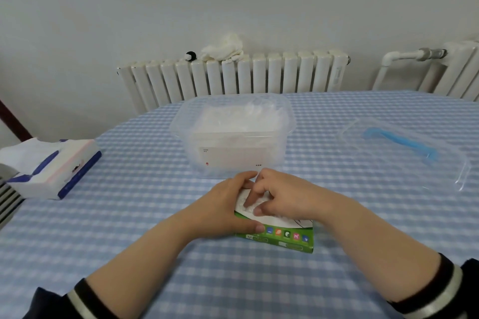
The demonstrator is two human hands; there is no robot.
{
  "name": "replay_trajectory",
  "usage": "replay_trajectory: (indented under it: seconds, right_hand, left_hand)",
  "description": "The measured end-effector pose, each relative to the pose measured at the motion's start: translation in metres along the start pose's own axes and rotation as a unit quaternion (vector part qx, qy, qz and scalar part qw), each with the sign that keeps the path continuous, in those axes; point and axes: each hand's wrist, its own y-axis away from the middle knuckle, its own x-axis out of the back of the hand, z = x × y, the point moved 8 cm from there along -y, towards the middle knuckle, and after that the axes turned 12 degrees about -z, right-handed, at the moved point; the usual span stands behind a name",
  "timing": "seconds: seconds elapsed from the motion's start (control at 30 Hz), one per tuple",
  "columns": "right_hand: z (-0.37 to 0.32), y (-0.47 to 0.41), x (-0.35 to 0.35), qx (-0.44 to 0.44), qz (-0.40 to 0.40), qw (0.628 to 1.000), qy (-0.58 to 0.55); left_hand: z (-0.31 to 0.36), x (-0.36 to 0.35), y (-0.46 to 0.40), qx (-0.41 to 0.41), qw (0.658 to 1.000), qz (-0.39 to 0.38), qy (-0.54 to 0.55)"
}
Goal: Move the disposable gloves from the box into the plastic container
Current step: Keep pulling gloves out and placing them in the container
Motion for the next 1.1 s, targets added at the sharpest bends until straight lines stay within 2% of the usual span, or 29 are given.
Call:
replay_trajectory:
  seconds: [0.33,0.47,0.67,0.77,0.87,0.97,1.03,1.1]
  right_hand:
    - [-0.002,0.000,0.004,0.054,0.092,0.992,-0.074]
    - [-0.013,0.006,0.011,0.086,0.154,0.983,-0.056]
    - [-0.021,0.017,0.019,0.102,0.234,0.962,-0.099]
    - [-0.012,0.031,0.034,0.113,0.322,0.911,-0.229]
    - [-0.003,0.046,0.049,0.118,0.399,0.824,-0.386]
    - [-0.001,0.064,0.064,0.138,0.441,0.740,-0.488]
    - [-0.003,0.077,0.073,0.137,0.459,0.711,-0.514]
    - [-0.006,0.087,0.079,0.118,0.459,0.714,-0.516]
  left_hand:
    - [0.004,0.001,0.001,-0.023,1.000,0.008,0.011]
    - [0.012,0.004,0.004,-0.052,0.998,0.035,0.015]
    - [0.010,-0.001,0.000,-0.051,0.998,0.044,0.008]
    - [0.007,0.001,-0.001,-0.041,0.998,0.043,-0.021]
    - [0.005,0.003,-0.001,-0.027,0.999,0.027,-0.028]
    - [0.002,0.002,-0.001,0.004,0.991,0.024,-0.128]
    - [0.002,0.001,-0.001,0.002,0.992,0.018,-0.123]
    - [0.001,0.003,0.001,0.005,0.998,0.004,-0.055]
